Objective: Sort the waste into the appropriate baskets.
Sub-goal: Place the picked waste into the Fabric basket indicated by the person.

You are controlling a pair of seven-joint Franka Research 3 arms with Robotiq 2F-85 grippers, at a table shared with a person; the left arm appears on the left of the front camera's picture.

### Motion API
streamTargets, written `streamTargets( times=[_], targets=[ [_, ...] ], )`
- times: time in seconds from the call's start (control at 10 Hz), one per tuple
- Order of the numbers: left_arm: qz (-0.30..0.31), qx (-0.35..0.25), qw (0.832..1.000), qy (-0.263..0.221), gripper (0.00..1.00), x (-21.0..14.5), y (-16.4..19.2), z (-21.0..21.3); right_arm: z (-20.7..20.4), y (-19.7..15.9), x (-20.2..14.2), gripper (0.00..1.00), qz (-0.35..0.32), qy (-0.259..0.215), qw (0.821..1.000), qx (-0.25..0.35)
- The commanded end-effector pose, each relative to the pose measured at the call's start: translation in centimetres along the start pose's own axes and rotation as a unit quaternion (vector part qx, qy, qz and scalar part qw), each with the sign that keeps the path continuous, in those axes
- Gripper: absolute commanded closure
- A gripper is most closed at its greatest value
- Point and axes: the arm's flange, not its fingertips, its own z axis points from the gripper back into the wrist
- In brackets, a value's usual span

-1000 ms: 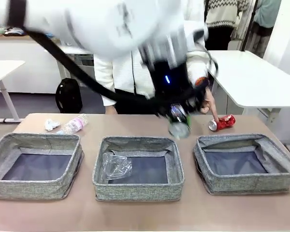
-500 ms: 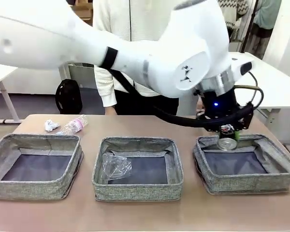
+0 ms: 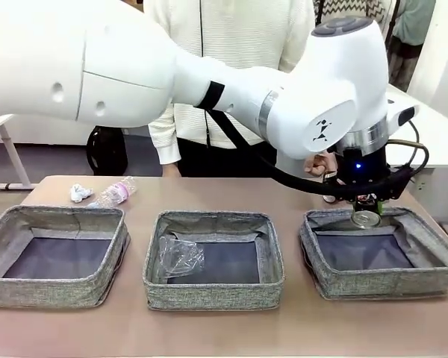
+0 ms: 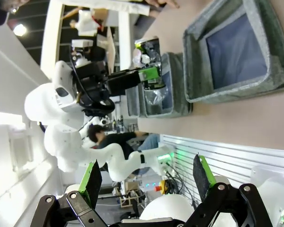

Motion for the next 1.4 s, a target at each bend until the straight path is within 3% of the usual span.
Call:
streamTargets(
  times=[0.0,0.1,0.2,0.3,1.0,1.1,1.3],
  targets=[
    [0.011,0.001,1.0,-0.003,0.62,0.0,0.0,0.2,0.0,0.1,-0.3,0.0,0.008,0.002,1.0,0.003],
    [0.013,0.001,1.0,-0.007,0.62,0.1,0.0,0.1,0.0,0.1,-0.3,0.0,0.008,0.002,1.0,0.003],
    [0.023,-0.008,1.0,-0.012,0.25,0.1,-0.1,0.2,0.0,0.1,-0.3,0.0,0.008,0.002,1.0,0.003],
    [0.015,-0.008,1.0,-0.011,0.02,0.1,-0.1,0.2,0.0,0.1,-0.3,0.0,0.008,0.002,1.0,0.003],
    [0.016,-0.013,1.0,0.007,0.0,-0.4,0.7,1.6,0.0,0.0,0.0,0.0,0.0,0.0,1.0,0.0],
    [-0.004,-0.021,0.999,0.039,0.0,-0.9,1.3,3.7,-0.3,0.1,0.5,0.0,-0.007,-0.001,1.0,0.009],
    [-0.04,-0.015,0.997,0.072,0.0,-2.0,6.0,10.3,-2.6,0.9,2.6,0.0,-0.003,0.033,0.999,0.004]
  ],
)
